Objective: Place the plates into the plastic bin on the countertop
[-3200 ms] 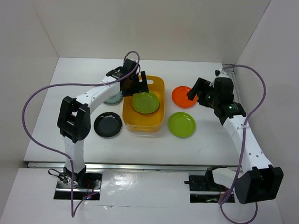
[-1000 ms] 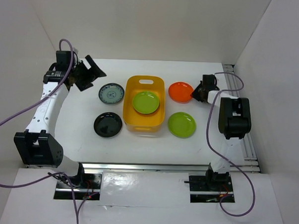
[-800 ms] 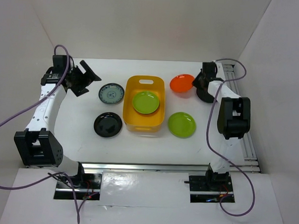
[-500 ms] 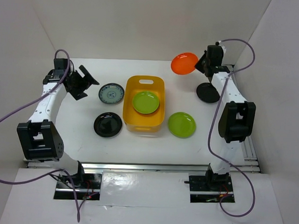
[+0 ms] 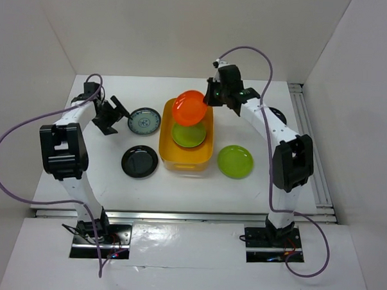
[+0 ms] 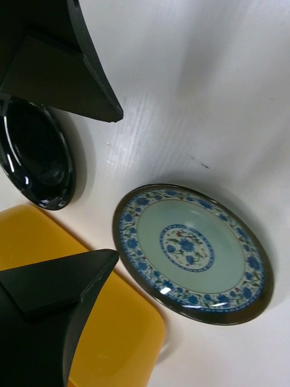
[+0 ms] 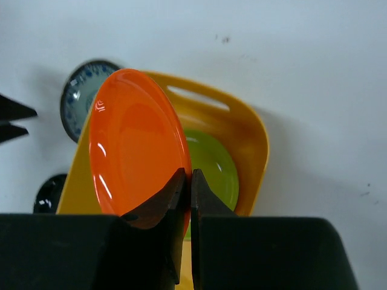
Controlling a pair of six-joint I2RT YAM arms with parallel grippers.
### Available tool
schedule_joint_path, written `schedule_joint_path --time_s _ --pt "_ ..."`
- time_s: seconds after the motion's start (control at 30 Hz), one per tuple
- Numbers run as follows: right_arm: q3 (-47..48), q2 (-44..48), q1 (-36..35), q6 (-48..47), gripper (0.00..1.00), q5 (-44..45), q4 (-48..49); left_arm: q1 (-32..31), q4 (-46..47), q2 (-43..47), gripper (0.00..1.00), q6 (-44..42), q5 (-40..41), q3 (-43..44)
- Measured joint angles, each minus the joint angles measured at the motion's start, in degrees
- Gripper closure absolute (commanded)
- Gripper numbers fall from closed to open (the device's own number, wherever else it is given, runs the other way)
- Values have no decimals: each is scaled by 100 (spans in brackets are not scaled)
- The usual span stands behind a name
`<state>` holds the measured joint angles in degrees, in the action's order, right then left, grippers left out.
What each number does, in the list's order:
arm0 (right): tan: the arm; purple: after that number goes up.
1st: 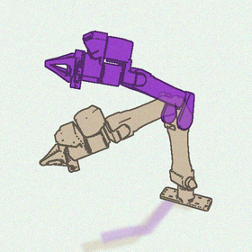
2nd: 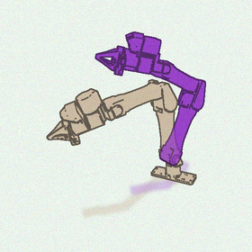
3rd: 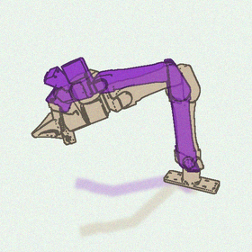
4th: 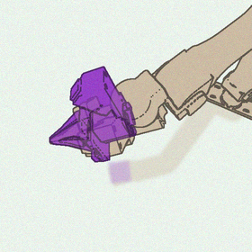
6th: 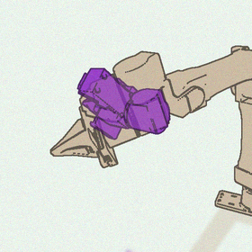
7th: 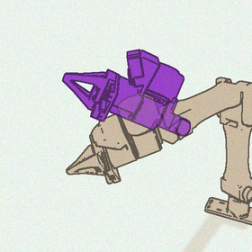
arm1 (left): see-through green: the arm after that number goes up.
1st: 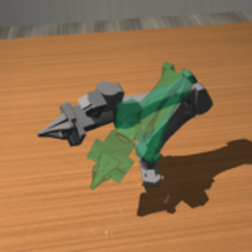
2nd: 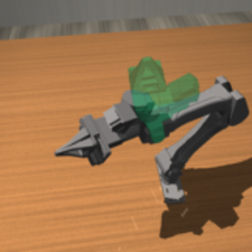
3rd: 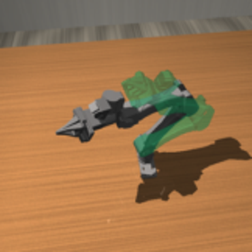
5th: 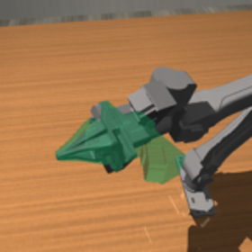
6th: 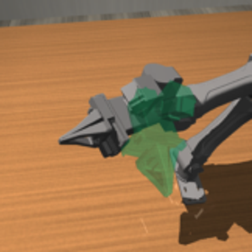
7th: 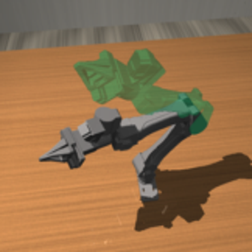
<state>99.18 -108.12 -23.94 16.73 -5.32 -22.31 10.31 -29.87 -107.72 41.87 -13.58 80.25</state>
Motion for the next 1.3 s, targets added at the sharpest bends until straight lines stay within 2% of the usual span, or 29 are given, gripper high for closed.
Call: schedule_joint_path --time_s 0.4,0.7,0.77,0.8,0.9,0.97,1.03,1.07,1.23,1.3 --pt "-328 -2 -400 -472 98 448 -433 -11 216 -984 2 -280 13 509" --pt "-328 -275 -479 -575 95 673 -452 -129 334 -1091 2 -315 -48 656" --pt "-319 -400 -483 -581 92 691 -459 -184 350 -1115 2 -332 -70 688" --pt "-310 -476 -485 -586 88 697 -461 -205 356 -1117 2 -369 -79 695" --pt "-251 -664 -503 -579 64 717 -485 -278 365 -1128 2 -422 -94 706" --pt "-232 -728 -518 -579 43 723 -501 -326 374 -1134 2 -426 -96 715" --pt "-221 -732 -535 -570 11 713 -503 -350 385 -1137 2 -428 -96 715" --pt "-197 -732 -546 -577 0 695 -498 -363 391 -1137 2 -428 -92 717" --pt "-39 -715 -695 -614 0 592 -461 -374 415 -1147 9 -433 -72 717" --pt "28 -706 -752 -614 0 553 -474 -374 448 -1158 19 -433 -57 715"
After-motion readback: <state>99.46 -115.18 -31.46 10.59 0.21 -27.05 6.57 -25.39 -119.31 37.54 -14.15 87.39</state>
